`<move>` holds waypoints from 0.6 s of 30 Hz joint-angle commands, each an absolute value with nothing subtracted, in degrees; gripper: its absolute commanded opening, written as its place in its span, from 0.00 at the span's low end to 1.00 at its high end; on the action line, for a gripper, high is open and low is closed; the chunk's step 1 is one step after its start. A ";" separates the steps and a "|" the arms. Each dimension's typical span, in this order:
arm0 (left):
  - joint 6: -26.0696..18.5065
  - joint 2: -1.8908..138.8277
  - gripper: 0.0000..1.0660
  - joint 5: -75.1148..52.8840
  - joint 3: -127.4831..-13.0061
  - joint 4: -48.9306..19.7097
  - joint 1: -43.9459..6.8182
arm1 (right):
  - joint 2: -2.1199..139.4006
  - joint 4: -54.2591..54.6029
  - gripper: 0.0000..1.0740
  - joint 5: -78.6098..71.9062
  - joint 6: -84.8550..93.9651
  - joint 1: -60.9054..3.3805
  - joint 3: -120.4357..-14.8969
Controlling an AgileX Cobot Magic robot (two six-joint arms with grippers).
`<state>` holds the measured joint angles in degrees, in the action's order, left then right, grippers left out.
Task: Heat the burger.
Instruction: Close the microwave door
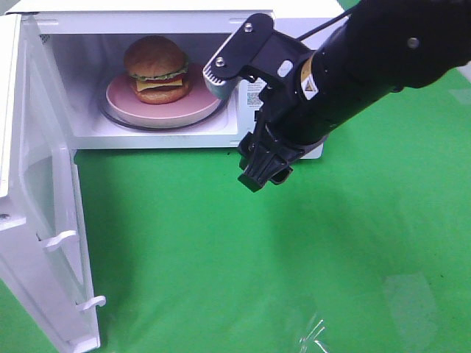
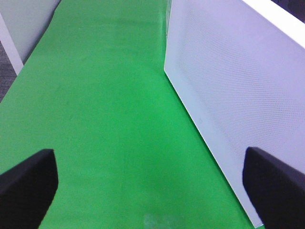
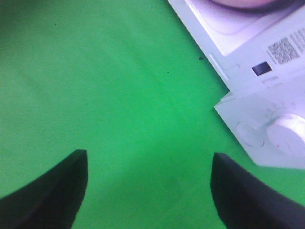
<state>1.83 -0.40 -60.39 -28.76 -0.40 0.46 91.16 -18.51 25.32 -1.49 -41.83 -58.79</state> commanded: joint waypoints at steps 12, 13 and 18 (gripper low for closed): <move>1.72 -1.55 0.91 -59.64 -28.59 -0.52 0.46 | 75.97 -13.06 0.66 41.65 -11.92 -41.60 -50.53; 1.72 -1.55 0.91 -59.64 -28.59 -0.52 0.46 | 75.97 -13.06 0.66 41.65 -11.92 -41.60 -50.53; 1.72 -1.55 0.91 -59.64 -28.59 -0.52 0.46 | 71.91 -12.83 0.66 48.64 -12.03 -41.60 -48.41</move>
